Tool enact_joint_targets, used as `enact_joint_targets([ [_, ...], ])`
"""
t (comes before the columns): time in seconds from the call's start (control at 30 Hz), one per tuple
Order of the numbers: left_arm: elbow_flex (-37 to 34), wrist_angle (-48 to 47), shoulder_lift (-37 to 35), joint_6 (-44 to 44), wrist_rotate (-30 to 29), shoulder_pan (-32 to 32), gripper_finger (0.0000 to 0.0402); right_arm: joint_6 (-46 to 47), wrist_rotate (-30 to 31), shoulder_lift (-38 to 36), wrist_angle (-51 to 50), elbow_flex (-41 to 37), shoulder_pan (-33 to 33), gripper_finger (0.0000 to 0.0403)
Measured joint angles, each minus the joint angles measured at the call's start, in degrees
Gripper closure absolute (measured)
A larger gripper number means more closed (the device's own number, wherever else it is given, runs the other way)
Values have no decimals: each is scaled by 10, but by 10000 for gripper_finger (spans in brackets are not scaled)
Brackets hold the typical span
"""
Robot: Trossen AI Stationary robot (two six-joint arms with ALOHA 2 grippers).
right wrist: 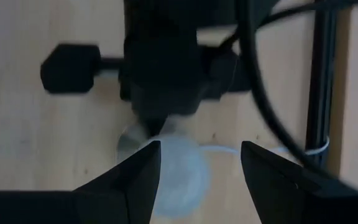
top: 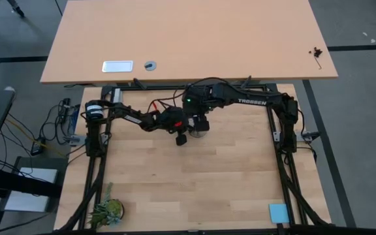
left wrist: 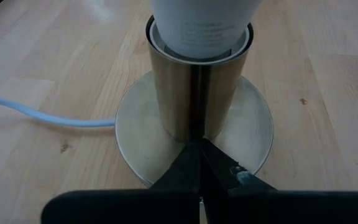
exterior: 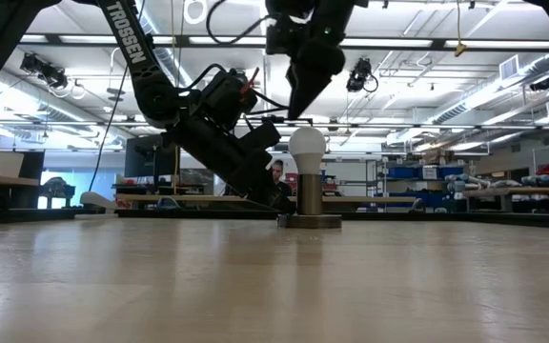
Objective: Screw lightbulb
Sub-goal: Insert the white lightbulb into the gold lamp
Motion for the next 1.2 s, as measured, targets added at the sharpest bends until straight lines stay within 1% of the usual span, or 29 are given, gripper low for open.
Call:
enact_joint_targets([
  [0.13, 0, 0, 0, 1, 0, 0, 400, 0, 2, 0, 17, 0, 6, 174],
  [0.27, 0, 0, 0, 1, 0, 0, 400, 8, 19, 0, 11, 0, 6, 176],
  [0.33, 0, 0, 0, 1, 0, 0, 400, 31, 45, 0, 14, 0, 7, 175],
  [0.4, 0, 0, 0, 1, 0, 0, 400, 35, 71, 0, 16, 0, 9, 170],
  [0.5, 0, 0, 0, 1, 0, 0, 400, 32, 96, 0, 16, 0, 16, 155],
  [0.7, 0, 0, 0, 1, 0, 0, 400, 30, 103, 0, 15, 0, 26, 111],
  [0.8, 0, -1, 0, 1, 0, 0, 400, 25, 105, 0, 5, 0, 27, 96],
  [0.9, 0, -1, 0, 1, 0, 0, 400, 4, 86, -1, -20, 0, 18, 89],
  [1.1, 0, -1, 0, 1, 0, 0, 400, -19, -14, -1, -33, 0, -10, 93],
  [1.2, 0, -1, 0, 1, 0, 0, 400, -23, -23, -1, -37, 0, -20, 98],
])
